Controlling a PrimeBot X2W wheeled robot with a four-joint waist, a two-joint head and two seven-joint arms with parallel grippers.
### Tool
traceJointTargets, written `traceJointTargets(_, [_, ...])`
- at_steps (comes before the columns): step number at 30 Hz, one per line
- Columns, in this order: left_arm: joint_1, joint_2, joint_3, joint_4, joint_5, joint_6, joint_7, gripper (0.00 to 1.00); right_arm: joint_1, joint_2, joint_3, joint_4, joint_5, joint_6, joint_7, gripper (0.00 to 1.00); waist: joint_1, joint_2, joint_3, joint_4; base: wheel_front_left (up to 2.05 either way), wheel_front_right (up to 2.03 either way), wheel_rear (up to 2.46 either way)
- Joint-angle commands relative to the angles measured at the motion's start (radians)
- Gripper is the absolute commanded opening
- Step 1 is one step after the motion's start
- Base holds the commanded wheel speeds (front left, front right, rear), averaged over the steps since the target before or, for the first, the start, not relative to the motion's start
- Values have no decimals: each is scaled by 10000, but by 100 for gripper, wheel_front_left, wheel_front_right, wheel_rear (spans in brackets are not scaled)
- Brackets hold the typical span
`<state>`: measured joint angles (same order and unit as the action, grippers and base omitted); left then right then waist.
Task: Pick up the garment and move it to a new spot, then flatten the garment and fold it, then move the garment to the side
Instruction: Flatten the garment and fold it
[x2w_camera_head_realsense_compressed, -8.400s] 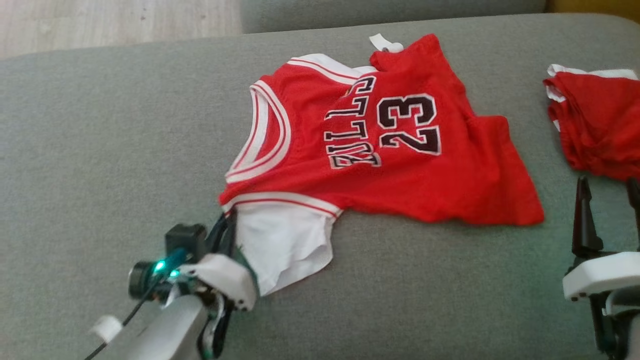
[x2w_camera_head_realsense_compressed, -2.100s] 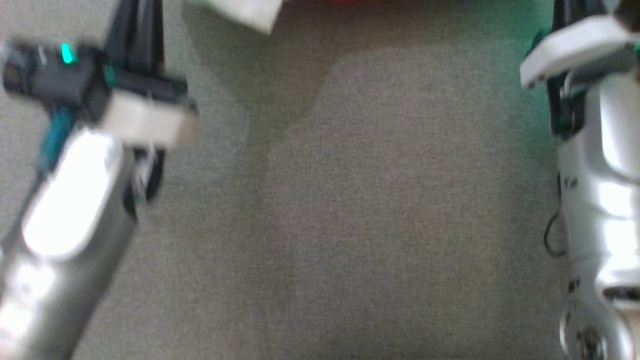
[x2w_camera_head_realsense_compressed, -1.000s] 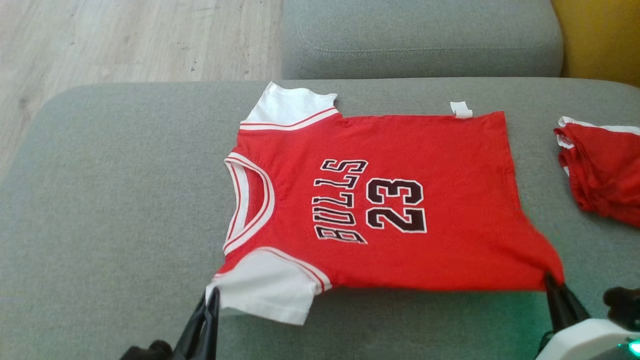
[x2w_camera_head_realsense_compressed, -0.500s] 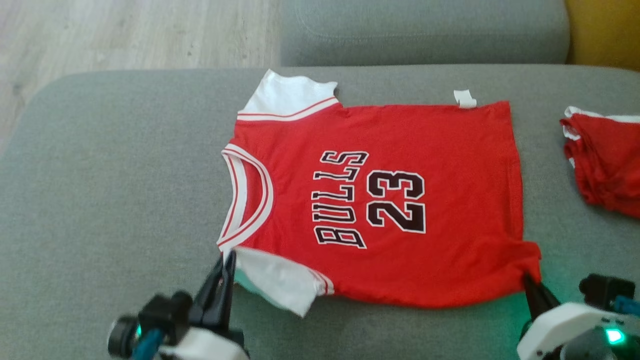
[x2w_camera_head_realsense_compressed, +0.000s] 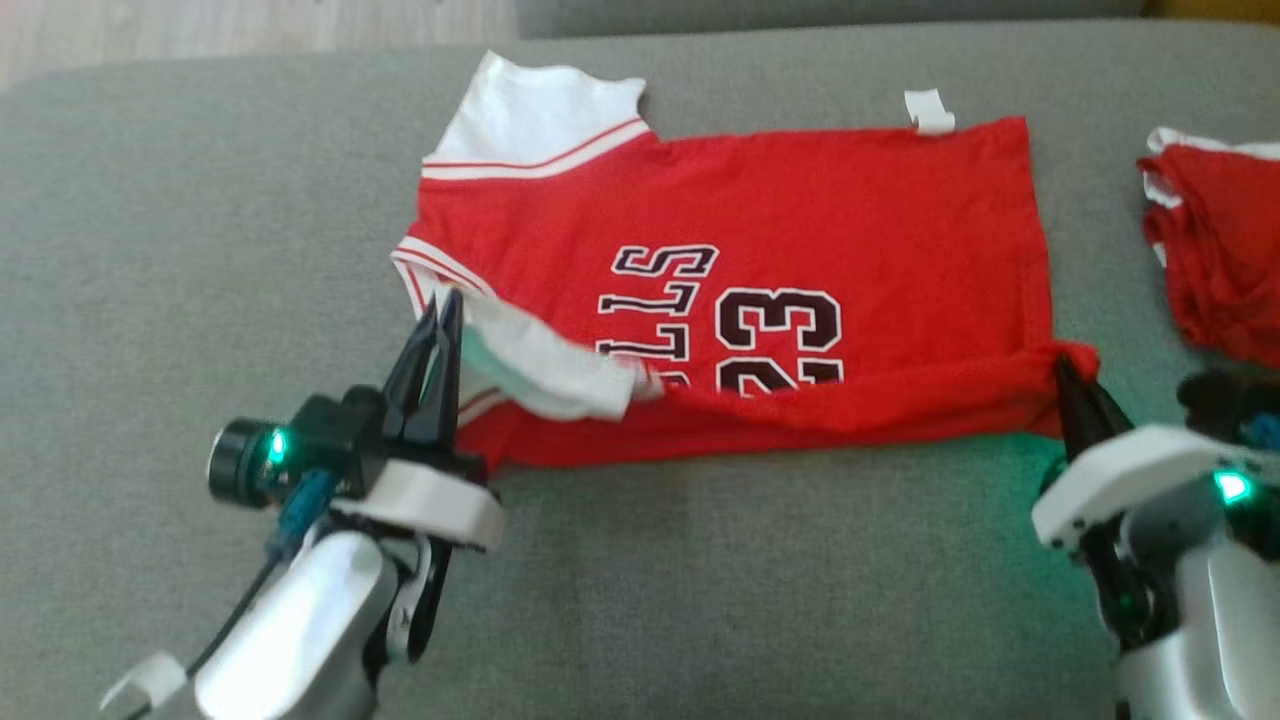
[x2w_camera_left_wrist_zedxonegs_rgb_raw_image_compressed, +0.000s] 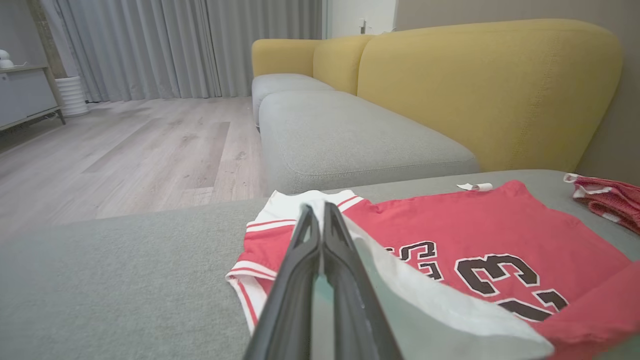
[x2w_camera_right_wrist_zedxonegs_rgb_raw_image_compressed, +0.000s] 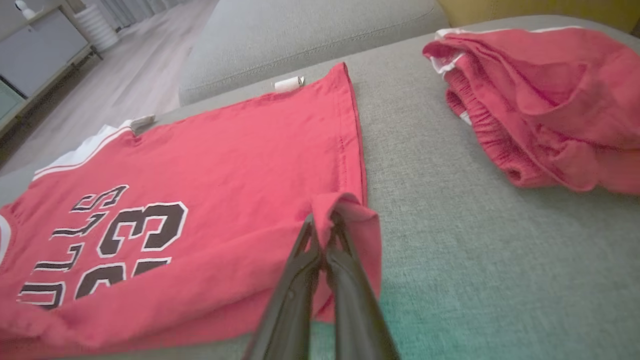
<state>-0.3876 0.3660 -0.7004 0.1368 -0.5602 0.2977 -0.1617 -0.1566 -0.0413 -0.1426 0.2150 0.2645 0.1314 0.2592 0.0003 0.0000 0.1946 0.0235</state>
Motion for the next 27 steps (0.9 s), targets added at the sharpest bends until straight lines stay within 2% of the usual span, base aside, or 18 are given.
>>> traceJointTargets(1, [-552,104,504,-165,107,-40,-127,0,-378,-89,188,-234,-117,-7,94,0,-3,0,192,-79,0,0,0])
traceJointTargets(10, [-1613,-287,621,1366,244,-332,-595,0,-1450,-89,171,447,-569,-7,440,0,-3,0,624,-134,0,0,0])
traceJointTargets(11, [-1707,-335,644,1510,254,-363,-648,0,-1541,-89,188,500,-568,-7,375,22,-3,0,659,-135,0,0,0])
traceJointTargets(12, [-1790,-388,661,1644,263,-399,-698,0,-1624,-89,224,539,-554,-7,261,51,-3,0,687,-132,0,0,0])
traceJointTargets(13, [-1866,-436,678,1754,287,-428,-749,0,-1707,-89,253,562,-537,-7,82,100,-3,0,719,-129,0,0,0])
traceJointTargets(14, [-1938,-484,710,1826,333,-446,-811,0,-1785,-89,275,585,-503,-7,-130,100,-3,0,746,-124,0,0,0])
traceJointTargets(15, [-1989,-535,758,1881,376,-454,-864,36,-1849,-89,299,615,-464,-7,-338,100,-3,0,765,-119,0,0,0])
traceJointTargets(16, [-2019,-583,799,1930,412,-468,-902,80,-1896,-89,332,642,-445,-7,-530,100,-3,0,778,-113,0,0,0])
traceJointTargets(17, [-2040,-628,824,1936,470,-498,-933,100,-1931,-89,333,655,-428,-7,-727,100,-3,0,787,-105,0,0,0])
traceJointTargets(23, [-1664,-877,1164,1604,742,-642,-994,100,-1738,-89,334,373,-731,-7,-1489,100,-3,0,741,-52,0,0,0])
traceJointTargets(27, [-742,-887,1379,1111,869,-772,-997,100,-1016,-89,318,-475,-1120,-7,-1461,100,-3,0,588,-58,0,0,0])
